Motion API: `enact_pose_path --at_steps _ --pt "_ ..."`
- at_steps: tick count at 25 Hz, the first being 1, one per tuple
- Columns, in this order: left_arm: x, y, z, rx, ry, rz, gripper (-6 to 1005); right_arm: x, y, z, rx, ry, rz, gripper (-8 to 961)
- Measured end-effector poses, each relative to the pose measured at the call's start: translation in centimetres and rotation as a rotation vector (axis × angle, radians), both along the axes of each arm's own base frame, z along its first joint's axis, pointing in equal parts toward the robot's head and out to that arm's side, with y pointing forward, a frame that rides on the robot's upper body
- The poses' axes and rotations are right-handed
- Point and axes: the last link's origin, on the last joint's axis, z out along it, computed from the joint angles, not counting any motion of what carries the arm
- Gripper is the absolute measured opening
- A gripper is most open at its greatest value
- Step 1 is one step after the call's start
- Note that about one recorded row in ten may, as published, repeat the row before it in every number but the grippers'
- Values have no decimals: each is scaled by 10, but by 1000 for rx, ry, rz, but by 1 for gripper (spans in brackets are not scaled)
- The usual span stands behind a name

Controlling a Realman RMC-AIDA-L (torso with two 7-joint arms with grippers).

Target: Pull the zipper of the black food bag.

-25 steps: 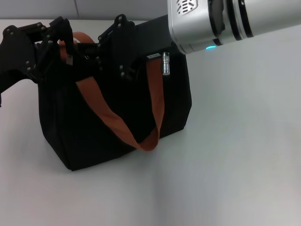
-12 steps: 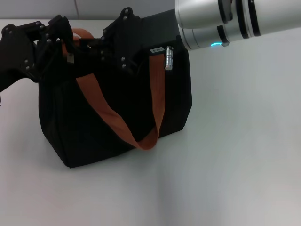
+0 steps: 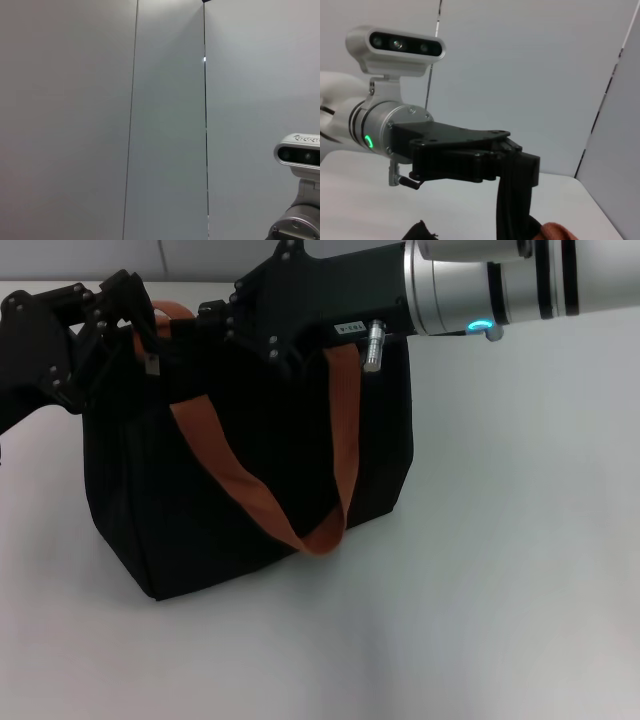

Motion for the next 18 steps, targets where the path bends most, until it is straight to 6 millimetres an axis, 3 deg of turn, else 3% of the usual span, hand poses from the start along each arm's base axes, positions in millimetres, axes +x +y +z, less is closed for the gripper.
enact_pose_path --at_steps 18 --pt "-5 -6 1 12 -7 16 21 32 4 18 94 136 -157 -2"
